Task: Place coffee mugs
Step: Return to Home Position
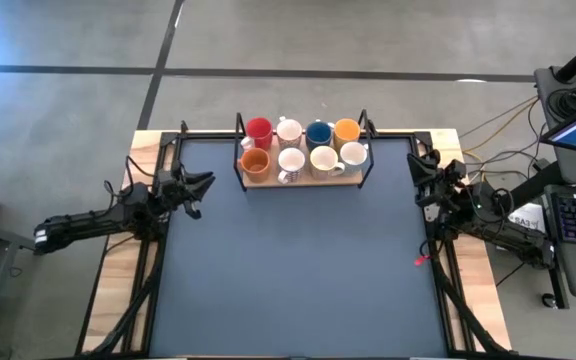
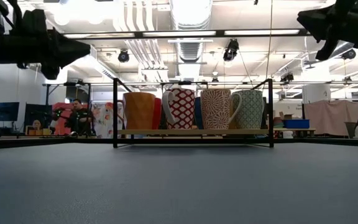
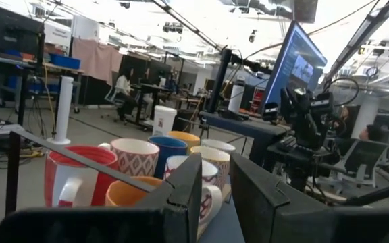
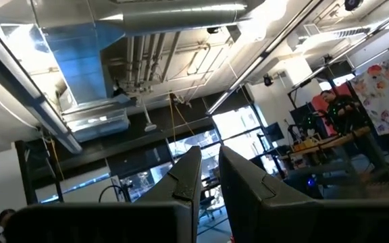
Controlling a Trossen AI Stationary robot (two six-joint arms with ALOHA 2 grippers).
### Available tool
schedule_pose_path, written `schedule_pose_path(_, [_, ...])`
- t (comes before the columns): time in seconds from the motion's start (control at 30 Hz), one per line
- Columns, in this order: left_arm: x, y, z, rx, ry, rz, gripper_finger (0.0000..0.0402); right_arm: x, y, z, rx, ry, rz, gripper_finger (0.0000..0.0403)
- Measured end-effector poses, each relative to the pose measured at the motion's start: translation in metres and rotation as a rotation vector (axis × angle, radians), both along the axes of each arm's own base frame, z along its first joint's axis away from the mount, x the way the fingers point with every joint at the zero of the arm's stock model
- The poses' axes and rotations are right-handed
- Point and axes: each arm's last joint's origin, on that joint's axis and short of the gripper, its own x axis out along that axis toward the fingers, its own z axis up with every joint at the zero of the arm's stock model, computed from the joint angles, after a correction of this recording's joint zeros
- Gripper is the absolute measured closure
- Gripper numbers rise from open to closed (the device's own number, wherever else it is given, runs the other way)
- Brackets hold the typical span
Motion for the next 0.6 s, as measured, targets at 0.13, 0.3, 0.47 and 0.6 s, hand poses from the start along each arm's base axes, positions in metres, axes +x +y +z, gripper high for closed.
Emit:
schedule_pose_path(0.13, [0.0016, 0.0004, -0.0015, -0.004, 0.018, 0.0, 0.0342, 0.0007, -0.0003, -0.0004, 0.002, 0.006, 0.0, 0.036])
schedule_pose_path(0.3, [0.0034, 0.0008, -0.0026, -0.009, 0.042, 0.0, 0.0342, 0.0023, -0.001, -0.0014, 0.008, 0.02, 0.0, 0.036])
schedule_pose_path(0.47, [0.0046, 0.0011, -0.0025, -0.012, 0.054, 0.0, 0.0342, 0.0027, -0.0012, -0.0016, 0.01, 0.023, 0.0, 0.036])
schedule_pose_path(0.6, [0.0057, 0.0013, -0.0035, -0.015, 0.067, 0.0, 0.0342, 0.0027, -0.0012, -0.0016, 0.01, 0.023, 0.0, 0.036])
